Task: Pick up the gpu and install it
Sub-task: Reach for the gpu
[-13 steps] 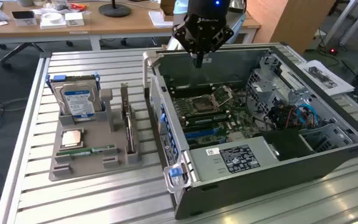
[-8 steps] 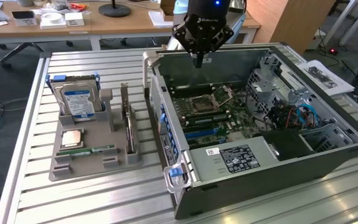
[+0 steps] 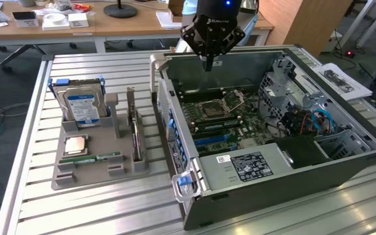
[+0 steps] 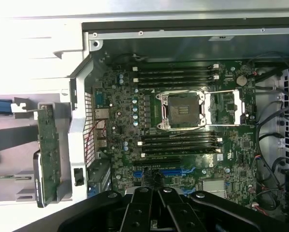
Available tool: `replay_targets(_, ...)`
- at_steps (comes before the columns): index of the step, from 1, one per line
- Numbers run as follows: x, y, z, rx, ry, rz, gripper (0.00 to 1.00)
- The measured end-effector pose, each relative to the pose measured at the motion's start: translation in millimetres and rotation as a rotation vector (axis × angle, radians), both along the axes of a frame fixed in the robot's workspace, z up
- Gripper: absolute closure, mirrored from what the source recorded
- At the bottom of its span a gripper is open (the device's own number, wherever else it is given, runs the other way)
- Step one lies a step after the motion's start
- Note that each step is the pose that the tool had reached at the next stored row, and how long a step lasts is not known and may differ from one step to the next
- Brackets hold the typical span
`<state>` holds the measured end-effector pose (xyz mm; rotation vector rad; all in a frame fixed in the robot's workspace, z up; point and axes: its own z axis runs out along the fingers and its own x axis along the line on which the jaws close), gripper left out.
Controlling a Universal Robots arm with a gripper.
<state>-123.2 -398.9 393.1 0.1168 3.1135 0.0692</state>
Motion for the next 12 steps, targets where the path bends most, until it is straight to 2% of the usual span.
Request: replay_targets(12, -15.5, 0.0, 0.1, -0.0002, 0.0002, 0.000, 0.89)
